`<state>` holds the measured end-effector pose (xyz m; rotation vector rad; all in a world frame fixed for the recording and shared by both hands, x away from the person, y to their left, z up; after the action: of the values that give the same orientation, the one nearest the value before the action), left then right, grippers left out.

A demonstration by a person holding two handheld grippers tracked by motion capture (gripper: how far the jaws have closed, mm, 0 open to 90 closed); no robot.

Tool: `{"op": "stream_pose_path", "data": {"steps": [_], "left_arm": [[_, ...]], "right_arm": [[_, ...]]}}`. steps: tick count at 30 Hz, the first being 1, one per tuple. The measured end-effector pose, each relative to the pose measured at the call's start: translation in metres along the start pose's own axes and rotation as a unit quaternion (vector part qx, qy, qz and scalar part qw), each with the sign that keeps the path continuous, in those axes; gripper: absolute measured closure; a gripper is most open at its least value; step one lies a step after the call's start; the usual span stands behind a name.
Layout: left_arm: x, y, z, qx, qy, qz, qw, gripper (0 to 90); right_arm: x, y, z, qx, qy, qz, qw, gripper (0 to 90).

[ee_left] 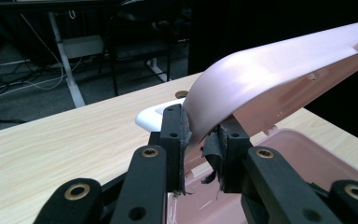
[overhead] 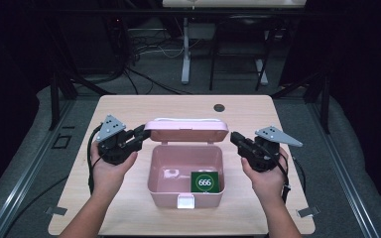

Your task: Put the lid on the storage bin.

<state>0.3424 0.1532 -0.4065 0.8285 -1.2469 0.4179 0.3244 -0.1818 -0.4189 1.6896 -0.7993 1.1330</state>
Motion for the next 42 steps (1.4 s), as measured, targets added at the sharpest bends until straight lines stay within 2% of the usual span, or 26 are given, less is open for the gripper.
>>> {"op": "stream_pose_path", "data": {"steps": [9, 16, 20, 23, 28, 42], "left_arm": [[-0.002, 0.006, 0.004, -0.011, 0.004, 0.004, 0.9999, 72.1], [-0.008, 0.014, 0.011, -0.017, -0.002, -0.003, 0.9999, 69.2], [-0.01, 0.018, 0.014, -0.019, -0.005, 0.0, 0.9998, 67.5], [-0.013, 0.022, 0.017, -0.023, -0.005, -0.002, 0.9997, 67.0], [-0.016, 0.025, 0.019, -0.028, -0.004, -0.003, 0.9996, 66.3], [-0.026, 0.035, 0.026, -0.028, -0.008, -0.01, 0.9995, 67.9]], "right_arm": [[0.0, -0.002, 0.002, -0.003, 0.003, 0.001, 1.0, 81.2], [-0.001, -0.003, 0.005, -0.006, 0.004, 0.0, 1.0, 78.3], [0.001, -0.003, 0.008, -0.005, -0.005, 0.002, 1.0, 76.2], [0.002, -0.002, 0.012, -0.004, -0.013, 0.003, 0.9999, 71.0], [0.003, -0.003, 0.016, -0.004, -0.012, 0.003, 0.9999, 65.3], [0.002, -0.003, 0.018, -0.006, -0.013, 0.003, 0.9999, 63.8]]}}
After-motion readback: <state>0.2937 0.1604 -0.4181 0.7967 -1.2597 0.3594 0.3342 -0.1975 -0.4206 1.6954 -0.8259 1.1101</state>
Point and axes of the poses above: each handheld gripper's, and its own axes: y roughly backward along the jaws, x roughly out of its top, z roughly to its right, the point moved 3 cm from there along -y, roughly forward along the jaws, and after that the axes turned 6 degrees about -x, right-handed, at the moved point
